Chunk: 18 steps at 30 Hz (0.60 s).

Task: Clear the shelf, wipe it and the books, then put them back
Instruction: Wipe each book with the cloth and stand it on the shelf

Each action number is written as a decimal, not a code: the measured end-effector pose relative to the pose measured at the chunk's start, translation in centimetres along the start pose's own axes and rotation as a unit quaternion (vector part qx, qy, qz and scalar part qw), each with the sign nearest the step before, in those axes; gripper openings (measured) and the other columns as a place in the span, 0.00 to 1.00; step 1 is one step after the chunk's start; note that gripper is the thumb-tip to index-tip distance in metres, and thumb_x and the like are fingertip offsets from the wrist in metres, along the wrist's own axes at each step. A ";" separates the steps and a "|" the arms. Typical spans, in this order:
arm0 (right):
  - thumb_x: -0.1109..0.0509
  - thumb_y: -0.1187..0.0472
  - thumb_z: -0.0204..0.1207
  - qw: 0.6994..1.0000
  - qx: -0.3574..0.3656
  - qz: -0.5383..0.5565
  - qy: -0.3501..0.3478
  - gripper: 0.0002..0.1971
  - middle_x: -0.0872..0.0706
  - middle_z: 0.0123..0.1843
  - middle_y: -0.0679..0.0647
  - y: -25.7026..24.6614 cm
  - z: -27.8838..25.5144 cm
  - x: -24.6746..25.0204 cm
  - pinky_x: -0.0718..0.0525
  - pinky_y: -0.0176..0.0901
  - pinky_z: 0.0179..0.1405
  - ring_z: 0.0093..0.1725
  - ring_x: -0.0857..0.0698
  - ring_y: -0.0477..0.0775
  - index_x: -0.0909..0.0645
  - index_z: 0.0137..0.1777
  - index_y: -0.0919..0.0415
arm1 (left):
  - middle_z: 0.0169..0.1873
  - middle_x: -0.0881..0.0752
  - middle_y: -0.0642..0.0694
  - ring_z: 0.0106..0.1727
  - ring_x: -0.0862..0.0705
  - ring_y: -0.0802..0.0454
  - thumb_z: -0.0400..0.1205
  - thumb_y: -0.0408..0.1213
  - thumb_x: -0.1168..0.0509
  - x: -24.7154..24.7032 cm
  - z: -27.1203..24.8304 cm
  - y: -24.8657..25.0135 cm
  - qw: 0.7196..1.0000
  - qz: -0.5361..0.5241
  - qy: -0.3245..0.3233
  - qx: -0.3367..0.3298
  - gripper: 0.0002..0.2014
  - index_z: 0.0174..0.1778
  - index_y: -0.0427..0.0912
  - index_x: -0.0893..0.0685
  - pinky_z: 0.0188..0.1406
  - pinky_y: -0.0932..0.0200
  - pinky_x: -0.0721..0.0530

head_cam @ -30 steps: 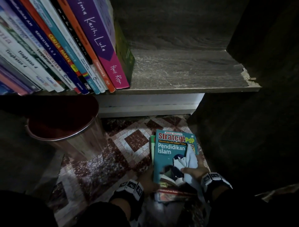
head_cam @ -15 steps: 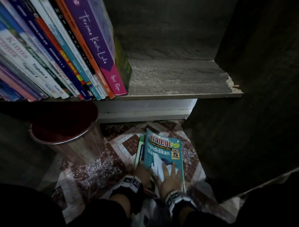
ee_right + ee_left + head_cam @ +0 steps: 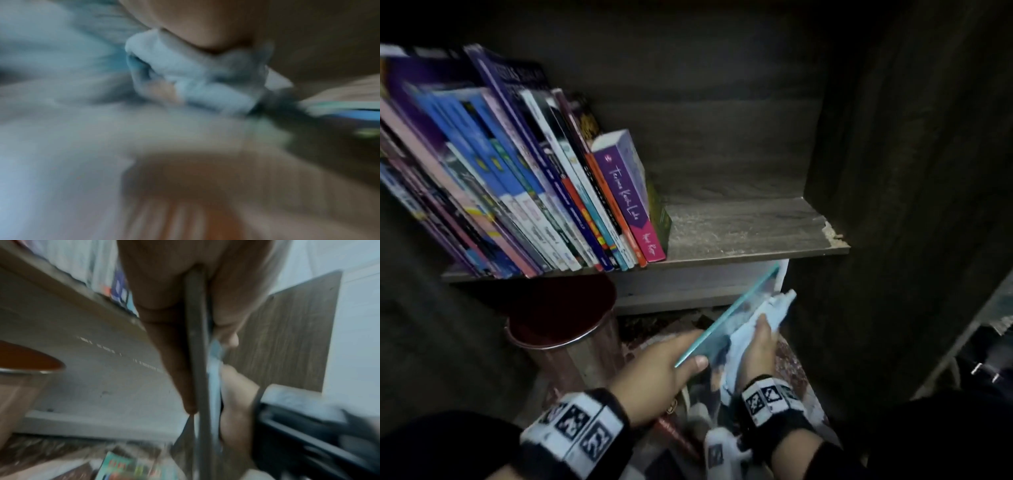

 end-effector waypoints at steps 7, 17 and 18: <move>0.40 0.40 0.77 0.951 0.251 -0.151 -0.102 0.33 0.36 0.81 0.44 -0.4 -8.9 -1.1 0.40 0.36 0.75 0.80 0.38 0.43 0.40 0.81 0.49 | 0.56 0.15 0.71 0.62 0.18 0.70 0.82 0.42 0.35 2.2 -3.2 2.8 0.981 -0.120 0.148 -0.034 0.14 0.61 0.65 0.20 0.62 0.71 0.24; 0.48 0.30 0.70 0.907 0.353 -0.197 -0.116 0.35 0.37 0.82 0.40 -7.7 -8.3 -4.8 0.35 0.49 0.79 0.79 0.36 0.40 0.41 0.78 0.34 | 0.53 0.15 0.75 0.58 0.18 0.73 0.81 0.47 0.37 2.1 -2.7 4.4 0.959 -0.172 0.219 -0.055 0.10 0.57 0.62 0.19 0.58 0.74 0.24; 0.50 0.30 0.72 0.873 0.391 -0.241 -0.163 0.32 0.42 0.82 0.35 -6.7 -10.1 -4.4 0.40 0.43 0.80 0.79 0.41 0.34 0.45 0.77 0.31 | 0.52 0.13 0.72 0.57 0.16 0.72 0.79 0.46 0.39 2.4 -2.5 4.4 0.948 -0.199 0.243 -0.057 0.12 0.57 0.60 0.19 0.56 0.73 0.22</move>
Point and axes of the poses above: each hand's wrist, its own z-axis towards the middle knuckle, its own x-axis out of the back of the hand, y = z × x, the point moved 1 cm from there along z, towards the middle knuckle
